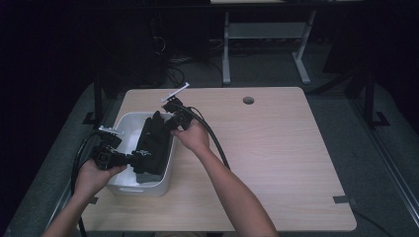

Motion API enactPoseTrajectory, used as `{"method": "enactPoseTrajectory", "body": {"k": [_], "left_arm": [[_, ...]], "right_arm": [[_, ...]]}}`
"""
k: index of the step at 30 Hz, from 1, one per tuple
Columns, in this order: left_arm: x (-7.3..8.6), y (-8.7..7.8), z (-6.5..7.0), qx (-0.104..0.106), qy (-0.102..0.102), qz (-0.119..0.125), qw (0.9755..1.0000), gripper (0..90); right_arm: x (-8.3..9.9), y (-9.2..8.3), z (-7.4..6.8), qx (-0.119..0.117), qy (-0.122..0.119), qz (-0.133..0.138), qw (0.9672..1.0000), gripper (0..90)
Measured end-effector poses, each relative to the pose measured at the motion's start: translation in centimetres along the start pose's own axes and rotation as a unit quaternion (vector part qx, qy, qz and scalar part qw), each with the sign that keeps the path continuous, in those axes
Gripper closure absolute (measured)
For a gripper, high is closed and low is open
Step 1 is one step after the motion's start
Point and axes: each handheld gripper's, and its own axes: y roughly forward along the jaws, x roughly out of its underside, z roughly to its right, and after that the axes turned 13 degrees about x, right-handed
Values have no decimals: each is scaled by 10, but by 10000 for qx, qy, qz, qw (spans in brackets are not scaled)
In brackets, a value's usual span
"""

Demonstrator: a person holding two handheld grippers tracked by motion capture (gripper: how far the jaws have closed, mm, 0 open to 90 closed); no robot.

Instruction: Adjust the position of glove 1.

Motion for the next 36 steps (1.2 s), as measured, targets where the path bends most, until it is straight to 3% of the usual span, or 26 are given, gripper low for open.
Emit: {"method": "enactPoseTrajectory", "body": {"k": [3, 6, 12, 26, 36], "left_arm": [[-1, 1, 0, -1, 58, -19, 10000, 779], [-4, -2, 1, -45, 15, 76, 10000, 682], [-10, -10, 4, -107, 75, 234, 9996, 611], [-24, -14, 22, -122, 303, 559, 9979, 539], [-37, -9, 35, -54, 489, 671, 9965, 508]], "right_arm": [[1, -1, 1, 25, 23, -16, 10000, 753], [2, -2, 4, 80, 14, -70, 9999, 668], [3, -13, 12, 215, 121, 40, 9997, 554], [11, -49, 38, 373, 252, 371, 9983, 429], [17, -69, 52, 470, 285, 435, 9975, 389]]}}
